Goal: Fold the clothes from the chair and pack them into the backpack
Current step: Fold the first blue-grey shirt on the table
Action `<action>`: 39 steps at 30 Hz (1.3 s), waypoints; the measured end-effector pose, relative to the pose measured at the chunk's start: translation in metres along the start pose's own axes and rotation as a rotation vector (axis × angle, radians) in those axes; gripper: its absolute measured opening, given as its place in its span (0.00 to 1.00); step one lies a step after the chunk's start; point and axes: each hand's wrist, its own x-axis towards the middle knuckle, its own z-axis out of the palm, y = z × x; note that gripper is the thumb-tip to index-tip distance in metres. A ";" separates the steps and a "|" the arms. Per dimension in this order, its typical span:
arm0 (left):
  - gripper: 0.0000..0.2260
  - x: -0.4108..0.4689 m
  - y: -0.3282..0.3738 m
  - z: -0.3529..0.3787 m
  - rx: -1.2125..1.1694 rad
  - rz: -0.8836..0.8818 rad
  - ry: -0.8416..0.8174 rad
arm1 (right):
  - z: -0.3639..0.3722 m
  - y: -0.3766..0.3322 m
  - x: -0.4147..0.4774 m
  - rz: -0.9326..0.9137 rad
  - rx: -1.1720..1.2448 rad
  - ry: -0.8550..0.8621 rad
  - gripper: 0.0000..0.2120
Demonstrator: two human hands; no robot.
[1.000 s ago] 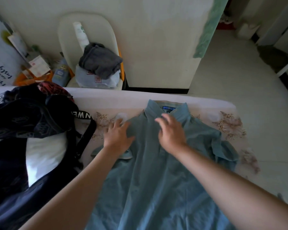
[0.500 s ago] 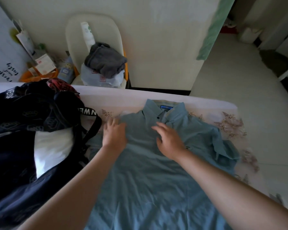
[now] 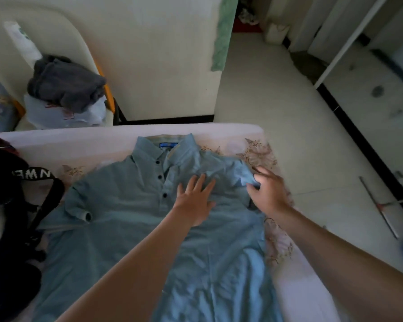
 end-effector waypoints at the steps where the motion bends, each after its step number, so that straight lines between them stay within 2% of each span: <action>1: 0.32 0.003 0.001 0.001 0.024 -0.014 -0.015 | -0.006 -0.001 0.006 0.083 0.124 -0.008 0.18; 3: 0.35 0.006 0.000 0.002 0.038 -0.026 -0.009 | -0.015 -0.001 0.020 0.210 0.168 -0.030 0.19; 7: 0.41 0.006 -0.002 0.003 0.018 -0.038 0.023 | -0.030 0.011 0.042 0.146 -0.357 0.052 0.24; 9: 0.43 0.007 -0.004 0.001 0.018 -0.048 0.006 | -0.033 0.012 0.049 0.091 -0.449 0.142 0.20; 11: 0.43 0.007 -0.004 0.000 0.032 -0.058 -0.001 | -0.030 0.010 0.047 0.004 -0.339 0.254 0.14; 13: 0.41 0.005 0.000 0.004 0.049 -0.075 0.016 | -0.017 0.005 0.033 -0.031 -0.223 0.261 0.16; 14: 0.40 0.003 0.002 0.008 0.051 -0.089 0.029 | -0.012 0.004 0.024 0.031 -0.179 0.213 0.20; 16: 0.38 -0.002 0.006 0.016 0.054 -0.113 0.059 | -0.004 0.009 0.010 0.272 -0.155 0.034 0.26; 18: 0.37 -0.006 0.010 0.020 0.054 -0.111 0.115 | -0.001 0.022 0.006 0.464 -0.131 -0.138 0.25; 19: 0.36 -0.007 0.012 0.020 0.045 -0.093 0.152 | -0.002 0.027 0.007 0.478 -0.086 -0.159 0.23; 23: 0.29 -0.001 0.029 0.010 -0.096 0.084 0.353 | -0.012 0.027 0.016 0.241 0.182 -0.011 0.06; 26: 0.26 0.009 0.054 -0.010 -0.316 0.200 0.485 | -0.029 0.011 0.023 0.268 0.400 -0.048 0.08; 29: 0.25 0.023 0.077 -0.039 -0.454 0.286 0.606 | -0.043 -0.001 0.031 0.189 0.496 -0.054 0.07; 32: 0.19 0.043 0.085 -0.064 -0.495 0.280 0.528 | -0.051 -0.005 0.037 0.149 0.558 -0.076 0.10; 35: 0.10 0.055 0.088 -0.077 -0.645 0.239 0.471 | -0.055 -0.002 0.040 0.235 0.523 -0.050 0.18; 37: 0.10 0.054 0.091 -0.073 -0.666 0.230 0.522 | -0.059 0.008 0.040 0.289 0.335 0.038 0.20; 39: 0.10 0.047 0.091 -0.058 -0.571 0.211 0.568 | -0.061 0.019 0.037 0.326 0.093 0.094 0.17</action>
